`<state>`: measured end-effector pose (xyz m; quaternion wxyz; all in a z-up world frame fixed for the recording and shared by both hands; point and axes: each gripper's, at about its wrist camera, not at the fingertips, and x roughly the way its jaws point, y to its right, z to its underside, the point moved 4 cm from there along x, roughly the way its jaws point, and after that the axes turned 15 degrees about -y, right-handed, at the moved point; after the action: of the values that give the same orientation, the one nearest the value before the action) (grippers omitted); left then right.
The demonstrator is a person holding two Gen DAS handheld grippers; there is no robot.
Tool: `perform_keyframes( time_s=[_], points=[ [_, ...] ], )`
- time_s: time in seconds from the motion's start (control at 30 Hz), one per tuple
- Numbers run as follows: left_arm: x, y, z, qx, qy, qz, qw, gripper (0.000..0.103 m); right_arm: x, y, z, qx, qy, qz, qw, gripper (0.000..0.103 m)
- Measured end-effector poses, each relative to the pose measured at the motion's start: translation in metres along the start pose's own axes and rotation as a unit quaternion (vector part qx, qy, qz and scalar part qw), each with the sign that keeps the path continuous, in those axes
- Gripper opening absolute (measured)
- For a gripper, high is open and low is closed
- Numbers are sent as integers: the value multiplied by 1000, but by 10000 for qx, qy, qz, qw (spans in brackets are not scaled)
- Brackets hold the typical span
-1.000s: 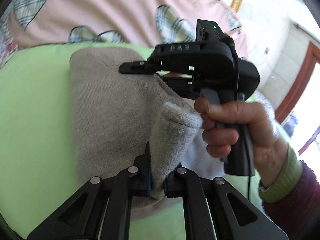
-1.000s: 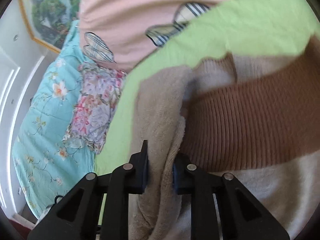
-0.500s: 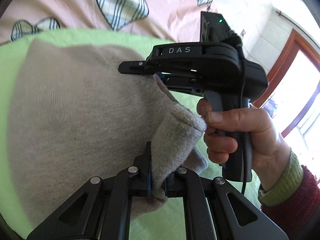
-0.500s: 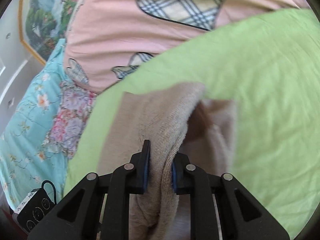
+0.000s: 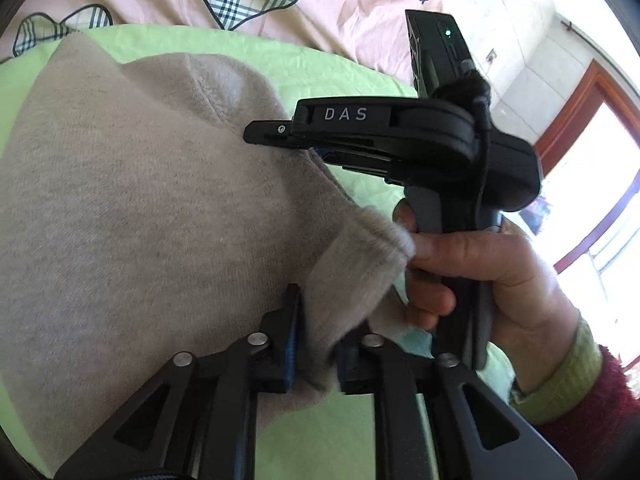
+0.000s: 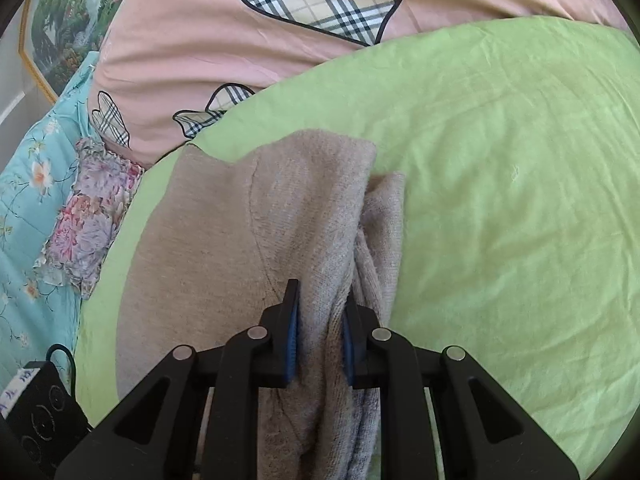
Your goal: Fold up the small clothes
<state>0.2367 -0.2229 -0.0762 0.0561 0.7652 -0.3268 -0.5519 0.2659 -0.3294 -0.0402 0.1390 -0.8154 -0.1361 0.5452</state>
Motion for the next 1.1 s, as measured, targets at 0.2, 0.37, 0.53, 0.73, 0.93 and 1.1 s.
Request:
perform_keyframes(
  time_s=[0.2,0.37,0.53,0.73,0.93,1.1],
  points=[
    [-38,-7,21,-75,2,140,9999,31,-14,-2,14,39,45,247,9997,33],
    [-77,-30,30,-323,216,56,9992,46,-21,5,35,220,22,284,9994,44],
    [-105,-62,25,-670,478,-189,9964,59,-27,0,53,135,-20,270,9995,45],
    [-109,-105,6,-1155,485,-289,9917,62,-30,-3,43,263,-50,65,9996,54],
    [-85,-144,-12,-1654,170,182,9859,72,-14,-4,26,423,-158,-441,9980,78],
    [-54,-167,-29,-1992,-64,942,9754,77,6,7,22,695,-410,-579,9951,78]
  ],
)
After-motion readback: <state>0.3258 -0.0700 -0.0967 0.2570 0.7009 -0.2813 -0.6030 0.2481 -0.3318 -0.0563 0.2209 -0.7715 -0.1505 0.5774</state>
